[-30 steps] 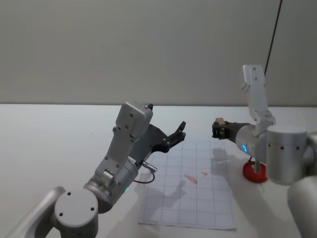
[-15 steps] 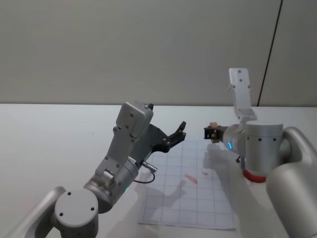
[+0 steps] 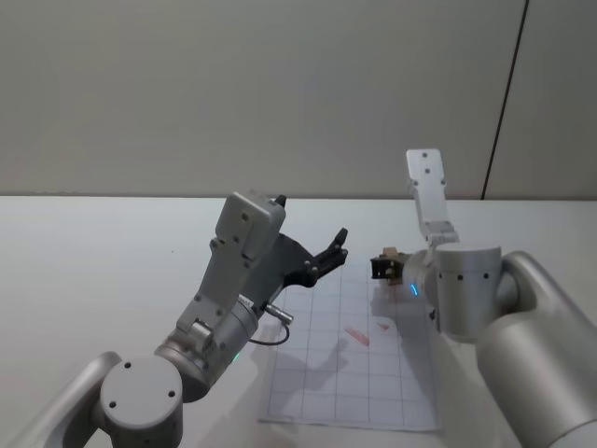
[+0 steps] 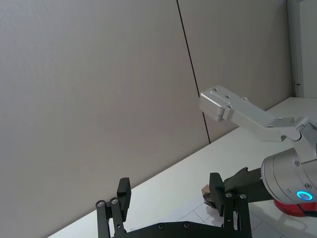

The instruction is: Use the one hand to pick up the stamp and affix it onto the A4 paper.

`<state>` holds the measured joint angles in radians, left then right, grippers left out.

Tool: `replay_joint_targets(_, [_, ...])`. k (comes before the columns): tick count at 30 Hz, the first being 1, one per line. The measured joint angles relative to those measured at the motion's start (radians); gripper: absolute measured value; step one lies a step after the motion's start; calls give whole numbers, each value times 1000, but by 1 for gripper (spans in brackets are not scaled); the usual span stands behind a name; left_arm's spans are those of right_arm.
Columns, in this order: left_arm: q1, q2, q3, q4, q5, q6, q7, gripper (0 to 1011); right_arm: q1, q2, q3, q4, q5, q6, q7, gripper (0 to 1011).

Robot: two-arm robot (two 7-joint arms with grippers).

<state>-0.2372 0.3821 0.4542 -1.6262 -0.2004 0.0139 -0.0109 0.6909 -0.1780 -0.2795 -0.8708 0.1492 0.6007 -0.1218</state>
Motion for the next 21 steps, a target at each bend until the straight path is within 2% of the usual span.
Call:
replay_joint_targets(12, [0, 0, 0, 0, 0, 0, 0, 1002, 1, -7, -8, 61, -15, -61, 12, 220])
replay_joint_targets(21, [0, 0, 0, 0, 0, 0, 0, 1002, -9, -7, -9, 75, -18, -88, 16, 220])
